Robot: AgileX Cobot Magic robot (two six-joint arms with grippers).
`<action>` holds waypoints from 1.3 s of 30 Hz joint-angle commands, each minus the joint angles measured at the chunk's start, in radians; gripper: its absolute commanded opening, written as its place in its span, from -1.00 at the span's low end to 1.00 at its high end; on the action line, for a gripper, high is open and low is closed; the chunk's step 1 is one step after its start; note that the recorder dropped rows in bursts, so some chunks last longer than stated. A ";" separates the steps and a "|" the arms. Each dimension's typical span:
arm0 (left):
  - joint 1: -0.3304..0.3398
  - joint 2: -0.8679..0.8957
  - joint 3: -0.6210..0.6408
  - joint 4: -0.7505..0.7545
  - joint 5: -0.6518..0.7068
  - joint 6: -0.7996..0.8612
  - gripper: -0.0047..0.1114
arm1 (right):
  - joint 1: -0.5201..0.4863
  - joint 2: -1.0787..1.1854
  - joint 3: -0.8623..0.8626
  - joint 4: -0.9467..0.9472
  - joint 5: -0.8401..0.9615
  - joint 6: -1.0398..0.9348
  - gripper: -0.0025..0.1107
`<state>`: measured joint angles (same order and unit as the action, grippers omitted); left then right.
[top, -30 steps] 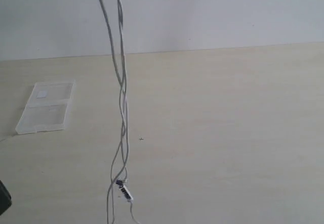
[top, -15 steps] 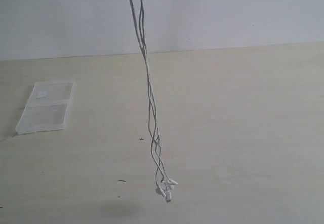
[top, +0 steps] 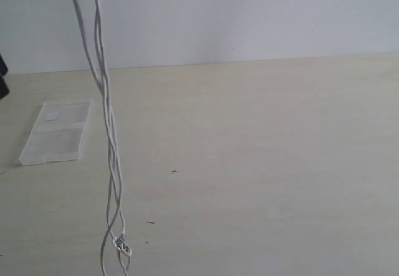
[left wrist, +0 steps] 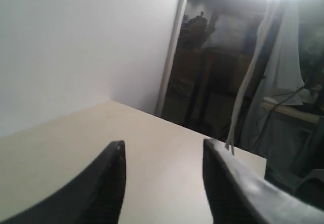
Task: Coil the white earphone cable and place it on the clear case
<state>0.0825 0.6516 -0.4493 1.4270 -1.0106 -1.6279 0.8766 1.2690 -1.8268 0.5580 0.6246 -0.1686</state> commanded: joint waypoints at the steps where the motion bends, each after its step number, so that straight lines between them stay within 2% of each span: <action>1: -0.003 0.083 -0.010 -0.013 -0.112 0.084 -0.09 | -0.004 0.001 -0.006 0.017 -0.036 -0.016 -0.96; 8: -0.003 0.150 -0.010 -0.051 -0.197 0.182 -0.09 | -0.004 0.002 -0.006 0.017 -0.035 -0.022 -0.96; 15: -0.003 0.195 -0.010 -0.095 -0.206 0.213 0.04 | -0.004 0.002 -0.006 0.019 -0.035 -0.023 -0.96; 26: -0.006 0.263 -0.010 -0.140 -0.210 0.314 0.04 | -0.004 0.002 -0.006 0.019 -0.032 -0.023 -0.96; 29: -0.050 0.280 -0.010 -0.160 -0.210 0.340 0.04 | -0.004 0.002 -0.006 0.019 -0.030 -0.023 -0.96; 39: -0.290 0.341 -0.010 -0.274 -0.159 0.478 0.04 | -0.004 0.002 -0.006 0.019 -0.030 -0.023 -0.96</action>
<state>-0.1592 0.9747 -0.4531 1.2170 -1.1862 -1.1818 0.8766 1.2690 -1.8268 0.5745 0.6010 -0.1842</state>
